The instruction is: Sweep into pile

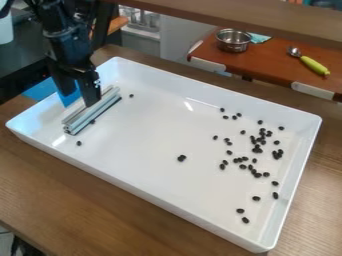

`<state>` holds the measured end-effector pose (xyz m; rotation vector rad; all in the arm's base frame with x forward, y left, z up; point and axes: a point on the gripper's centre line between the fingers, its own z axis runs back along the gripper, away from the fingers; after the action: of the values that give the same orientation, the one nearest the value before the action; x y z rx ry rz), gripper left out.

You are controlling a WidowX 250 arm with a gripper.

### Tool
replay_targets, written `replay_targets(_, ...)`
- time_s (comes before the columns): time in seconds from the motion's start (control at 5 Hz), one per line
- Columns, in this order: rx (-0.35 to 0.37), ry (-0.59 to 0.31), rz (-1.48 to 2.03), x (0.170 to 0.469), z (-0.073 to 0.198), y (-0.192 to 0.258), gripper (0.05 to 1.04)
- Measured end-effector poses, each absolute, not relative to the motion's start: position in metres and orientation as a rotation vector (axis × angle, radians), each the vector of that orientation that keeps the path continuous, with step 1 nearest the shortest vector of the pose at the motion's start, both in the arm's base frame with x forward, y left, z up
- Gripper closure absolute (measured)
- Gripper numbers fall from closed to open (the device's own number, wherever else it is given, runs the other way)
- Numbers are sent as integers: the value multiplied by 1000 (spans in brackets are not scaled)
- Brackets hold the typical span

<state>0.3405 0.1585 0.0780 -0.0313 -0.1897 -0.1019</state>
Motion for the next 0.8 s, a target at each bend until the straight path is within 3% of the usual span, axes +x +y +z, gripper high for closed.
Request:
replay_targets(0.4, -3, -191, -111, 343, 67, 163, 94)
replay_targets(0.6, -6, -177, -116, 345, 61, 160, 167)
replay_targets(0.8, -2, -188, -113, 348, 62, 158, 450)
